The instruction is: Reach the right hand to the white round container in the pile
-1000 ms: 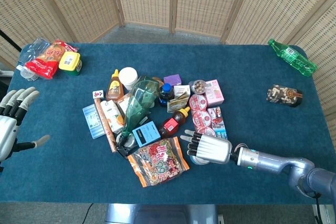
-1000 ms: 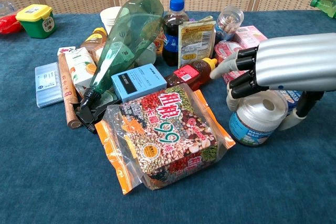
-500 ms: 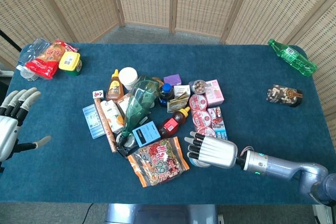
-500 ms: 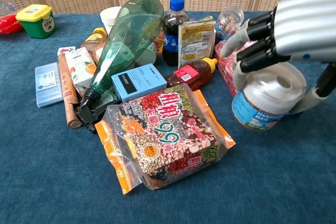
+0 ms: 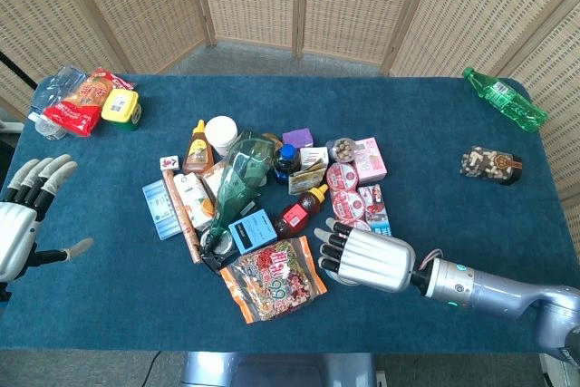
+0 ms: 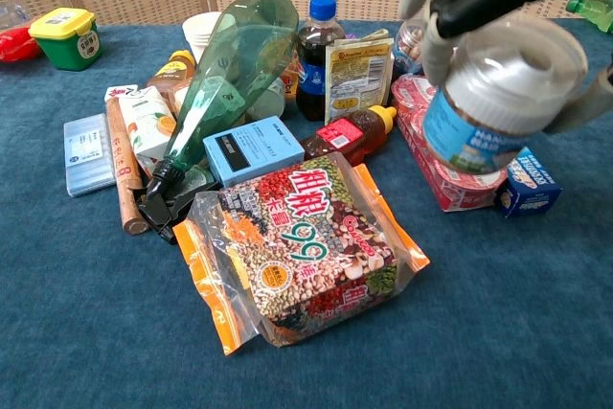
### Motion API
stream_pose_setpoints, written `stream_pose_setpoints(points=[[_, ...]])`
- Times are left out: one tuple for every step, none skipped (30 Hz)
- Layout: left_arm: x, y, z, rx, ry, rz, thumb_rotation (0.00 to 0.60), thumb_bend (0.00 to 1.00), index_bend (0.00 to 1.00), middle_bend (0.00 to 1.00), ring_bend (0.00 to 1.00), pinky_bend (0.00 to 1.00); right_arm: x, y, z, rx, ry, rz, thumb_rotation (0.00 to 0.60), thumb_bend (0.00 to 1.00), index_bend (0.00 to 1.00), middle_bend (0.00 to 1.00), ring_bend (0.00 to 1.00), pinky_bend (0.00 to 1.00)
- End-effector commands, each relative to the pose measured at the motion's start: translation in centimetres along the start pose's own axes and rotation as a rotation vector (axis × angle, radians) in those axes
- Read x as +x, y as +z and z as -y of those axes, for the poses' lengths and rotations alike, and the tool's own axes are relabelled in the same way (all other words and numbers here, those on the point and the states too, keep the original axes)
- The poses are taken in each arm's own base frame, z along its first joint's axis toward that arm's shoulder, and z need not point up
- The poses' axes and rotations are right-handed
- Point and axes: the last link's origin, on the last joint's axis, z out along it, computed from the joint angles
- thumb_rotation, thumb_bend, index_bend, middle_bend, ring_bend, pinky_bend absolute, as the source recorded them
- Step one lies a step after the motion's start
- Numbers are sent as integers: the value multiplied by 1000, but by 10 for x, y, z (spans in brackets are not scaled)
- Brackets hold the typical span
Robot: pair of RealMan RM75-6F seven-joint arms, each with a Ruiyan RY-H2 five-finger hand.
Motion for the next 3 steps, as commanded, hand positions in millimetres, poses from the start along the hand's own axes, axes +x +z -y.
stream_pose_setpoints(points=[[0,0,-1,-2,0,1,600,0,72,0,0,0,11,3,-4,-11,-14,-8,600,0,586,587,207,295],[0,0,-1,-4,0,1,600,0,72,0,0,0,13,3,-4,-14,-11,-11,600,0,586,587,207,296],[0,0,-1,-5,0,0,600,0,72,0,0,0,15,3,-4,-17,-6,-12,600,0,587,587,207,297]])
